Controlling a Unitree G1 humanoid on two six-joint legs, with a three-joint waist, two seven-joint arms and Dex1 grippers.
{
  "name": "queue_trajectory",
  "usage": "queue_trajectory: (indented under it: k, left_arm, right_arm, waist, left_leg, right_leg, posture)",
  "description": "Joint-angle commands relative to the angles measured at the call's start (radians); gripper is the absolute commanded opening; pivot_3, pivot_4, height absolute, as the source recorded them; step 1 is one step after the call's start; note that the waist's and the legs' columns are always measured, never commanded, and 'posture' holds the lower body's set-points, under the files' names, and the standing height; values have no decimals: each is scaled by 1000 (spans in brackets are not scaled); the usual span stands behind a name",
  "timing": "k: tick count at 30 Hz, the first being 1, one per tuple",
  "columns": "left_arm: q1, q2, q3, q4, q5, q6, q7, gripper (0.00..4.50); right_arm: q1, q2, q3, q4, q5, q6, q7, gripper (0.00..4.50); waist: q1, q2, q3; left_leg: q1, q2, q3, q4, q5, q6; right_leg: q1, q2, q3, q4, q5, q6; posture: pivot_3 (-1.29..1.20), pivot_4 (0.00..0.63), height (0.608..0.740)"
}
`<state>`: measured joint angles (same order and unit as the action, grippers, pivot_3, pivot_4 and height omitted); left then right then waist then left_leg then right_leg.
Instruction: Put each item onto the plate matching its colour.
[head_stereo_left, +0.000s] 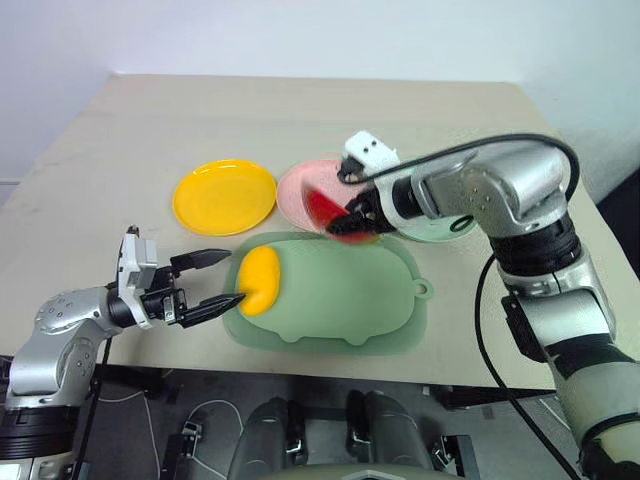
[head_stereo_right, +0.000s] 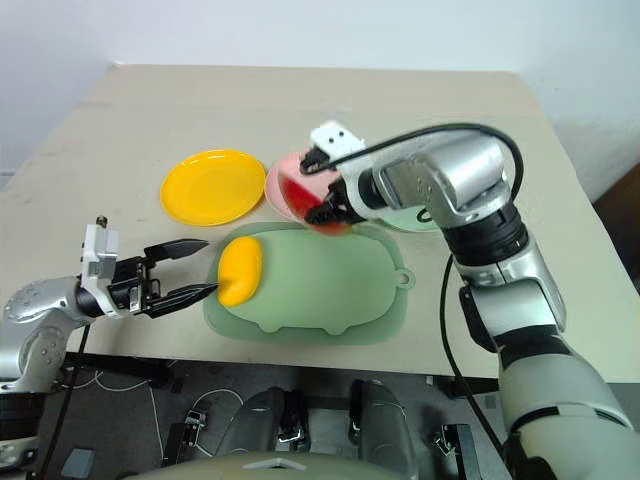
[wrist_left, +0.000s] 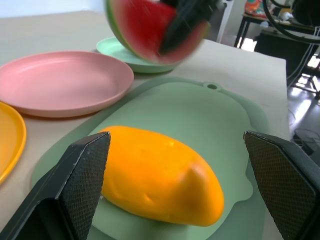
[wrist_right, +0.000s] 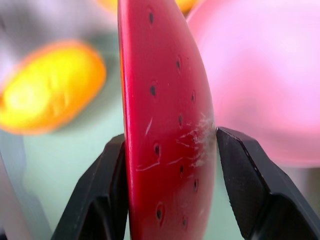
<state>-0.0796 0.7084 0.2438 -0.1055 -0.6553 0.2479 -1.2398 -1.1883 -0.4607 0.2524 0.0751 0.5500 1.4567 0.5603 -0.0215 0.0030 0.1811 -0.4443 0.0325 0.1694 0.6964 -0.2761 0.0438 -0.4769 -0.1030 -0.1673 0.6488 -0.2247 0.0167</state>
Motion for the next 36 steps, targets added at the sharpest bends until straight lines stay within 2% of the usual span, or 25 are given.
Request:
queue_trajectory:
  k: [1, 6, 10, 13, 21, 28, 36]
  left_arm:
    - [5, 10, 26, -20, -2, -17, -1, 4500]
    - [9, 6, 23, -31, -1, -13, 5, 4500]
    - [12, 4, 27, -35, 0, -12, 10, 4500]
    - [7, 5, 25, -45, -1, -3, 18, 4500]
    - [-3, 2, 14, -98, -10, 32, 58, 4500]
    - [2, -4, 11, -138, -12, 55, 85, 4500]
    - [-7, -3, 24, -147, -27, 75, 107, 4500]
  right_arm:
    - [-78, 30, -30, 153, -67, -132, 7, 2266]
    - [-150, 84, 27, 418, -180, -297, 45, 2266]
    - [-215, 193, 34, 758, -291, -516, 46, 2266]
    - [-254, 241, 19, 918, -347, -622, 54, 2266]
    - [-293, 313, -16, 1137, -452, -752, 61, 2266]
    - [-316, 322, -48, 1168, -503, -789, 82, 4486]
    - [-372, 279, -105, 1067, -492, -737, 189, 4486]
  waist:
    - [0, 0, 0]
    - [1, 0, 0]
    - [-7, 0, 0]
    - [-19, 0, 0]
    - [-25, 0, 0]
    - [-25, 0, 0]
    - [-24, 1, 0]
  left_leg:
    - [0, 0, 0, 0, 0, 0]
    - [0, 0, 1, 0, 0, 0]
    - [-1, 0, 2, 0, 0, 0]
    - [0, 0, 2, 0, 1, -1]
    - [0, 0, 2, 0, 1, -1]
    - [0, 0, 2, 0, 1, -1]
    - [0, 0, 2, 0, 1, -1]
  right_leg:
    - [0, 0, 0, 0, 0, 0]
    - [0, 0, 0, 0, 0, 0]
    - [0, 1, 0, 1, 0, 0]
    - [0, 1, 0, 2, 0, 0]
    - [0, 1, 0, 2, 0, 0]
    - [0, 1, 0, 3, 0, 0]
    - [0, 1, 0, 3, 0, 0]
  posture:
    - [0, 150, 696]
    - [0, 150, 696]
    - [0, 150, 696]
    - [0, 150, 696]
    - [0, 150, 696]
    - [0, 150, 696]
    - [0, 150, 696]
